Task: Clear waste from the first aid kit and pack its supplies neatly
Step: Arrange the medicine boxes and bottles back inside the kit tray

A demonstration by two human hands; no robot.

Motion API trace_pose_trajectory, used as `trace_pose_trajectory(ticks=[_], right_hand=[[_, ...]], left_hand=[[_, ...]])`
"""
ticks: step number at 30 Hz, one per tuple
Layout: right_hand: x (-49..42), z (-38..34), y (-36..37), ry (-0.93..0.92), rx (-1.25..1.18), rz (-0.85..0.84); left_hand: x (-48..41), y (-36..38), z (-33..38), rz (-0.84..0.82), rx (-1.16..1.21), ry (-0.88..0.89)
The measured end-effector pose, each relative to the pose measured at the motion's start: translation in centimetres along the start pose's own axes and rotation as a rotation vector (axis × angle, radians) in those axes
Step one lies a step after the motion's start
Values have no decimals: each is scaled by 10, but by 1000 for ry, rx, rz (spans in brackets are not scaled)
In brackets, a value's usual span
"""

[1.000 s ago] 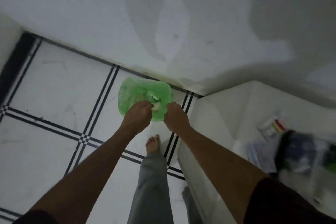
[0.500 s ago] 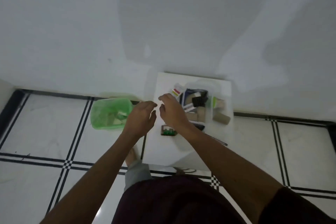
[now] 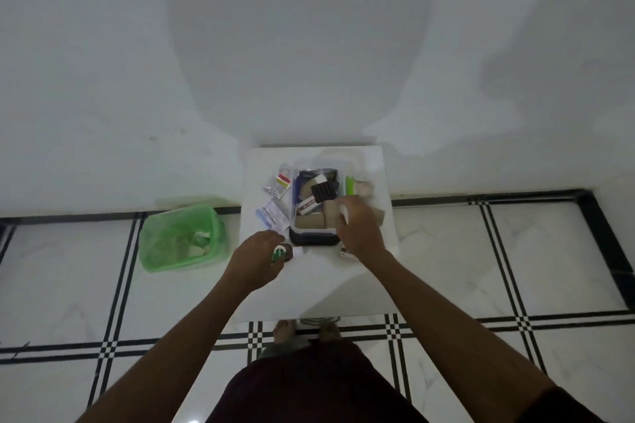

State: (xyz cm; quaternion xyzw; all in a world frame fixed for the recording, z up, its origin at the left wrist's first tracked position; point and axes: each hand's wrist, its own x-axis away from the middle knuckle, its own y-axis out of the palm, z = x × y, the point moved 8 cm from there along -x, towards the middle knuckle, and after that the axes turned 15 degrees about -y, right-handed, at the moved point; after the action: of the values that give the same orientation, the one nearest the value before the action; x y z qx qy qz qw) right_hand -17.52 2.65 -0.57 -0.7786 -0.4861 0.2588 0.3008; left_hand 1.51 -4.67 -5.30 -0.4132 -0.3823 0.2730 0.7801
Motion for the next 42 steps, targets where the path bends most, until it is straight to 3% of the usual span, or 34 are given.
trace_pose_trajectory(ticks=[6, 13, 20, 24, 30, 34, 38, 42], right_hand=[[-46, 60, -6, 106, 141, -51], [-84, 115, 36, 32, 342, -307], [-98, 133, 48, 8, 566, -365], [-96, 133, 39, 66, 489, -334], [-96, 109, -14, -4, 328, 20], [-102, 65, -45, -142, 211, 134], [-106, 12, -42, -217, 8, 15], [-106, 4, -12, -210, 86, -207]], left_hand=[[-36, 39, -29, -119, -193, 13], [-61, 72, -46, -125, -341, 64], [-62, 67, -53, -113, -166, 57], [-54, 40, -68, -51, -70, 58], [-64, -33, -77, 109, 16, 30], [-74, -74, -25, 204, 105, 174], [-85, -53, 40, 75, 1, 339], [-99, -8, 59, -105, -105, 229]])
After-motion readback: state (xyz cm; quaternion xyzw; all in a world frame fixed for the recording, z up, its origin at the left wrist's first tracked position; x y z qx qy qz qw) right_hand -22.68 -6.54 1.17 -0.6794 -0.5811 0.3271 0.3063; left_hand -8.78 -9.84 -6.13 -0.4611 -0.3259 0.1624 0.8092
